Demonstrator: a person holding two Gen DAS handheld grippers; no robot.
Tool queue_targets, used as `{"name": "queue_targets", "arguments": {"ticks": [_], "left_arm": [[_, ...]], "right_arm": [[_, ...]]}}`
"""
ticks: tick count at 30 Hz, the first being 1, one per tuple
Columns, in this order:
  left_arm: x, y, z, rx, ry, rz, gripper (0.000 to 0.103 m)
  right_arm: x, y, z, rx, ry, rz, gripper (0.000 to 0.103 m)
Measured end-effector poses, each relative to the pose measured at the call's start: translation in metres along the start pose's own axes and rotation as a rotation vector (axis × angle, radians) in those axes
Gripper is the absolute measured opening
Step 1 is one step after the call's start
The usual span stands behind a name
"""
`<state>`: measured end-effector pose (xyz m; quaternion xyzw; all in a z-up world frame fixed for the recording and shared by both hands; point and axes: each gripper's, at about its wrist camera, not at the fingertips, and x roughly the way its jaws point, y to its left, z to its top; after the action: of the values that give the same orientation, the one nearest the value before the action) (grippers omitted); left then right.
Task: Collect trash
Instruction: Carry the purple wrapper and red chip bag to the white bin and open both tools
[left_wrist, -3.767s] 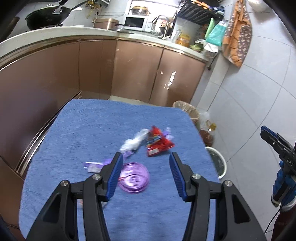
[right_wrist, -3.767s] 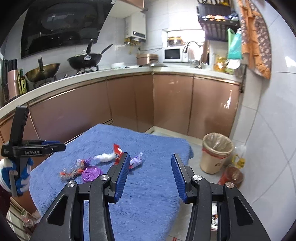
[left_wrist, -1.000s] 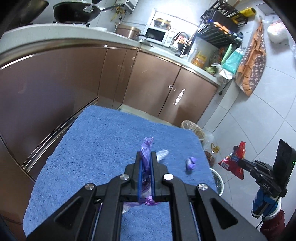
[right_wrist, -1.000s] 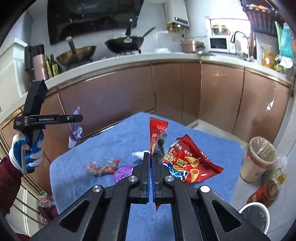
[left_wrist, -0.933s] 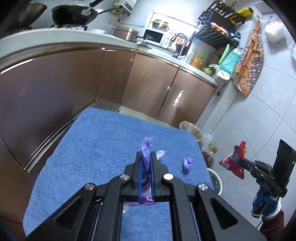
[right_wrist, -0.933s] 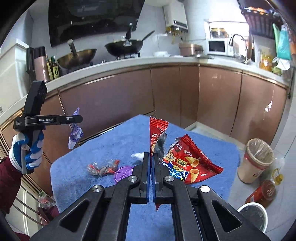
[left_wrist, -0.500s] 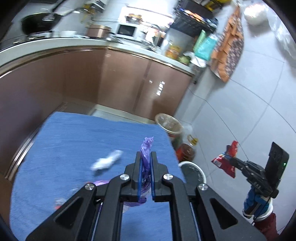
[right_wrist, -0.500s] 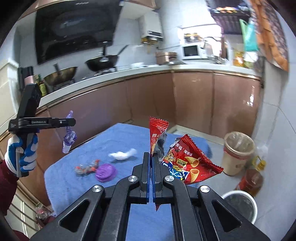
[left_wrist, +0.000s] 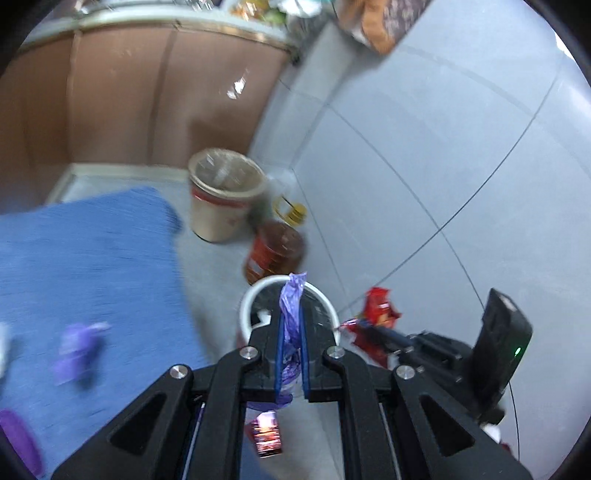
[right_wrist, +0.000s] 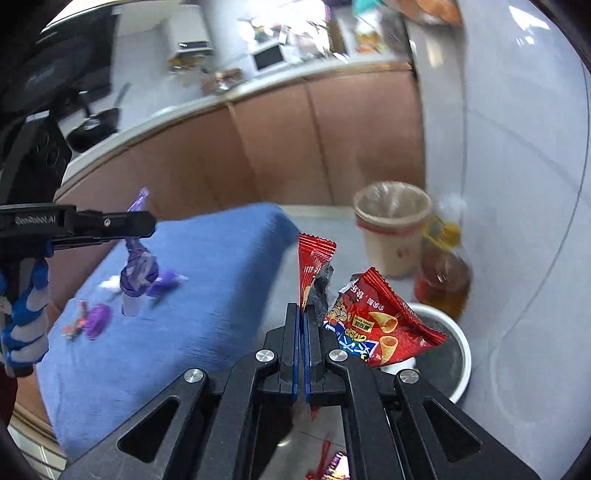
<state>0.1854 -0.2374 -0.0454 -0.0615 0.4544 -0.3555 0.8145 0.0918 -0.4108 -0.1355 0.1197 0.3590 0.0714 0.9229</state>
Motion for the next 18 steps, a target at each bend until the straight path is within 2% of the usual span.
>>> {"name": "queue_targets", "arguments": {"ticks": [5,9,15,18], "left_arm": [[0.1,-0.013,0.019,-0.041,0.108,-0.072,0.007],[0.159,-0.021,0.031,-0.059,0.159,-0.1,0.007],[0.214,-0.019,0.03,-0.071,0.214,-0.098,0.007],[0.238,-0.018,0.027,-0.066,0.234,-0.071,0.007]], "right_arm": [[0.045,-0.041,-0.014,0.06,0.065,-0.033,0.002],[0.078,-0.069,-0.025,0.104,0.112,-0.052,0.002],[0.116,-0.105,-0.039,0.163,0.163,-0.076,0.002],[0.131,-0.121,-0.045,0.188,0.183,-0.091,0.003]]}}
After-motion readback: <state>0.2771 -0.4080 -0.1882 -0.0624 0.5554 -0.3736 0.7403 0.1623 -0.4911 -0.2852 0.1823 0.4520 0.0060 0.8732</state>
